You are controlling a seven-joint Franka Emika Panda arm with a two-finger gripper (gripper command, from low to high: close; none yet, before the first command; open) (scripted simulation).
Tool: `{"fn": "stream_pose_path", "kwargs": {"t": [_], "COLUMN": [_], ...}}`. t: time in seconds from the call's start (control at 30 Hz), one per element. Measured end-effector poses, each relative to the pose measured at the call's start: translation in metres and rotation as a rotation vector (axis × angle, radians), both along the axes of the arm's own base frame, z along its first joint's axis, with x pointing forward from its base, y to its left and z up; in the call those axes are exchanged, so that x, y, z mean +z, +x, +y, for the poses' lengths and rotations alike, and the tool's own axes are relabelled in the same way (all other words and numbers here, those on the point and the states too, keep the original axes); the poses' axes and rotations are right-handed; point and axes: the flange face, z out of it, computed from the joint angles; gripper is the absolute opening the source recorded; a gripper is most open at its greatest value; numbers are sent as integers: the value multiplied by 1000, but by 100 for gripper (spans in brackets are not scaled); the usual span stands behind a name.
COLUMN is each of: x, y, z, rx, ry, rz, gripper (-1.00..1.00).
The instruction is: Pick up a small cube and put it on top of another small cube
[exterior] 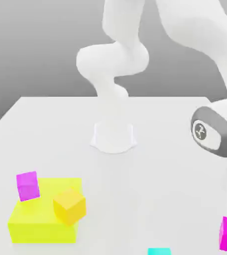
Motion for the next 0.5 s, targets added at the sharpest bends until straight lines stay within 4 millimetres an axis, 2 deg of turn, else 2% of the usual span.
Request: {"fn": "stream_pose_path", "kwargs": {"t": [0.07, 0.17, 0.23, 0.33, 0.4, 0.5], "x": [19, 45, 60, 78, 85, 55], "y": [0, -10, -23, -55, -76, -83], "z": [-50, -122, -181, -253, -277, -281], "rx": [-145, -364, -537, -776, -890, -924], "ry": [-5, -7, -3, 8, 19, 26], "rz": [-4, -8, -8, -6, -2, 1], "gripper": [-100, -100, -100, -100, -100, -100]}}
